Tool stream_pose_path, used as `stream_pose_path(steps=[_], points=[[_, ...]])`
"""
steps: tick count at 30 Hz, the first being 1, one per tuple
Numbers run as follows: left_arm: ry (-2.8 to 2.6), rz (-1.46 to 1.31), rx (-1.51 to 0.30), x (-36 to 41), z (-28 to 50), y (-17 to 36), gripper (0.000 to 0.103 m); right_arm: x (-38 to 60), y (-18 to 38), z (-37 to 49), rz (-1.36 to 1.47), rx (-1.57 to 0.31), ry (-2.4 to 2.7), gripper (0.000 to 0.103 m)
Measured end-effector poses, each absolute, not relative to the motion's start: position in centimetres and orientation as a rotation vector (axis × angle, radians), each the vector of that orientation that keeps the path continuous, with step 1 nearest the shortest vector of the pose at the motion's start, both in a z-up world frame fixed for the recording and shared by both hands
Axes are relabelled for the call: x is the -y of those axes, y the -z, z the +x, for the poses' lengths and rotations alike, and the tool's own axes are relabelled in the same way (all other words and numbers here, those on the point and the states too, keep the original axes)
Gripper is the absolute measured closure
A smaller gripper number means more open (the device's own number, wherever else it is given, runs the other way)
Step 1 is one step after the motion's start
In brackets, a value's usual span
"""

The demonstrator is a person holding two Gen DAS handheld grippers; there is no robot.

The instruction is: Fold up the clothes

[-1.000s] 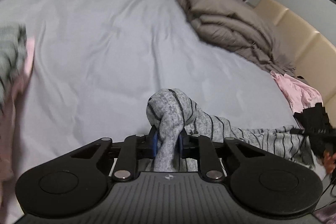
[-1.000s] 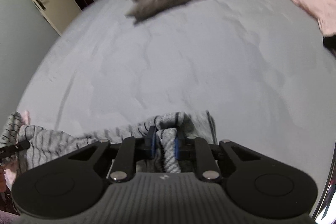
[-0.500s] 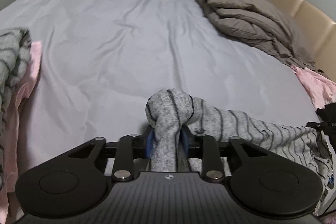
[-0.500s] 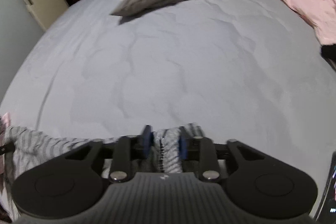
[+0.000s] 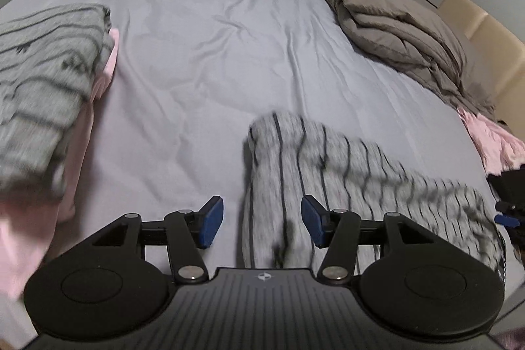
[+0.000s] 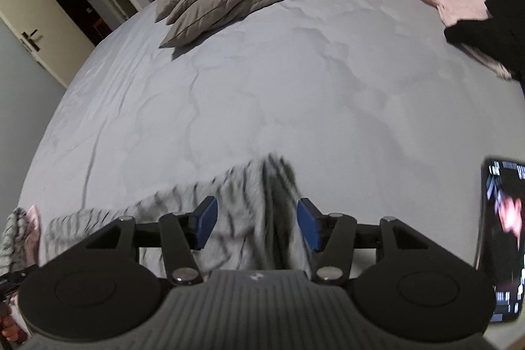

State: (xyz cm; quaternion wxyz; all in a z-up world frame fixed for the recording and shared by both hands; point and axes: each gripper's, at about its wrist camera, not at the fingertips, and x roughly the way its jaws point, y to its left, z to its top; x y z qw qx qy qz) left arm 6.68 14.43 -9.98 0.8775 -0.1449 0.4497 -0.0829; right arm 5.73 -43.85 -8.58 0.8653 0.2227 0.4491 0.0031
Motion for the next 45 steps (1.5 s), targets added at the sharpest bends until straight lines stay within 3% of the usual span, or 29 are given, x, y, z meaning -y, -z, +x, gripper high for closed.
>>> stream_pose_path(steps=[12, 13, 14, 15, 16, 18, 19, 26, 32, 36, 39, 41, 45], points=[[0.178, -0.381, -1.013, -14.1, -0.2, 11.6, 0.052, 43.0, 11.5, 0.3, 0.525, -1.015, -0.041, 0.047], [0.18, -0.382, -1.027, -13.9, -0.5, 11.9, 0.052, 42.9, 11.9, 0.3, 0.528, -1.026, -0.042, 0.05], [0.183, -0.383, -1.04, -13.7, -0.8, 12.1, 0.053, 42.7, 12.1, 0.4, 0.519, -1.033, -0.036, 0.064], [0.186, -0.383, -1.049, -13.4, -1.1, 12.4, 0.054, 42.6, 12.2, 0.5, 0.503, -1.042, -0.031, 0.07], [0.193, -0.376, -1.065, -13.2, -1.2, 12.6, 0.068, 42.5, 12.2, 0.5, 0.494, -1.049, -0.034, 0.072], [0.196, -0.352, -1.086, -12.8, -1.3, 13.1, 0.078, 42.4, 11.9, 0.4, 0.494, -1.042, -0.037, 0.076], [0.199, -0.341, -1.08, -12.8, -1.4, 13.1, 0.088, 42.4, 11.7, 0.3, 0.493, -1.038, -0.038, 0.078], [0.213, -0.297, -1.047, -12.8, -2.0, 11.3, 0.094, 42.1, 10.2, -1.1, 0.483, -1.055, -0.036, 0.079], [0.201, -0.294, -1.105, -12.9, -1.2, 12.9, 0.091, 41.5, 12.6, -0.8, 0.4, -1.106, -0.003, 0.079], [0.181, -0.269, -1.095, -13.0, -1.2, 12.6, 0.075, 40.7, 12.9, -0.7, 0.318, -1.113, -0.01, 0.076], [0.166, -0.245, -1.044, -13.2, -1.5, 11.9, 0.056, 40.0, 12.0, -0.8, 0.251, -1.099, -0.013, 0.066], [0.161, -0.259, -1.008, -13.5, -1.5, 11.5, 0.056, 39.7, 11.2, -1.0, 0.21, -1.078, -0.001, 0.058], [0.145, -0.312, -0.991, -13.9, -0.6, 11.3, 0.055, 38.9, 9.3, -1.1, 0.11, -1.0, 0.016, 0.055]])
